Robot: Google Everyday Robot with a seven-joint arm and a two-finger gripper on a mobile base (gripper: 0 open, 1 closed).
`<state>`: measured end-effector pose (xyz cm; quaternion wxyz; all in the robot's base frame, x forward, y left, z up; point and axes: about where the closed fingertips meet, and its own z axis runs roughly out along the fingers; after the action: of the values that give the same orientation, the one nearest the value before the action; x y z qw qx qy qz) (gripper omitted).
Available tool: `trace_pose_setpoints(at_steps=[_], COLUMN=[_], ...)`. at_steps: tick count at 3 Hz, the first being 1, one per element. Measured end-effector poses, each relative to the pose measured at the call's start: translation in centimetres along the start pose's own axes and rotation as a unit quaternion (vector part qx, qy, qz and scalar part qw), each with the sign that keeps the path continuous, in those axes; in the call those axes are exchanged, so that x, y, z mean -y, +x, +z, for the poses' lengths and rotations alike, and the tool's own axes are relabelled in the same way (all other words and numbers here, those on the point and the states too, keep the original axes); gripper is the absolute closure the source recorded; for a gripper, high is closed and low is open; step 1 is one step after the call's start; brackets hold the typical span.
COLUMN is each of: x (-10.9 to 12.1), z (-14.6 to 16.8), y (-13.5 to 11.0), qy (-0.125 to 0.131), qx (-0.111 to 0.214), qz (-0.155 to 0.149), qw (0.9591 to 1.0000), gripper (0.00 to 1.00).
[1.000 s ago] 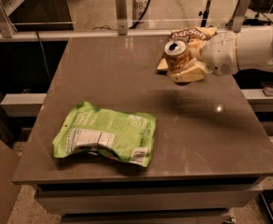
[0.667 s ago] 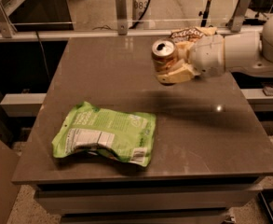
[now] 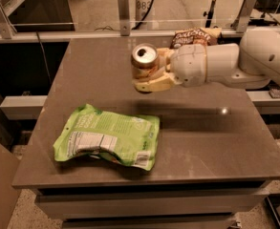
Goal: Move orange can near green rice chip bag
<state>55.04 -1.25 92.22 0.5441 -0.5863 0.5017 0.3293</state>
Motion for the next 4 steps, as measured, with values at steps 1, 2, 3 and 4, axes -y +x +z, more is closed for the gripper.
trace_pose_setpoints(at_steps=[1, 2, 3, 4], x=[-1.7, -2.9, -3.8, -4.1], z=[1.8, 2.7, 3.0, 2.7], y=[-0.1, 0.3, 1.3, 2.8], qy=[-0.022, -0.033, -0.041, -0.039], qx=[0.027, 0.028, 0.006, -0.025], qz=[0.016, 0.034, 0.063, 0.087], qw=[0.9993, 0.9985, 0.9972, 0.9951], gripper=[1.00, 1.00, 0.82, 0.59])
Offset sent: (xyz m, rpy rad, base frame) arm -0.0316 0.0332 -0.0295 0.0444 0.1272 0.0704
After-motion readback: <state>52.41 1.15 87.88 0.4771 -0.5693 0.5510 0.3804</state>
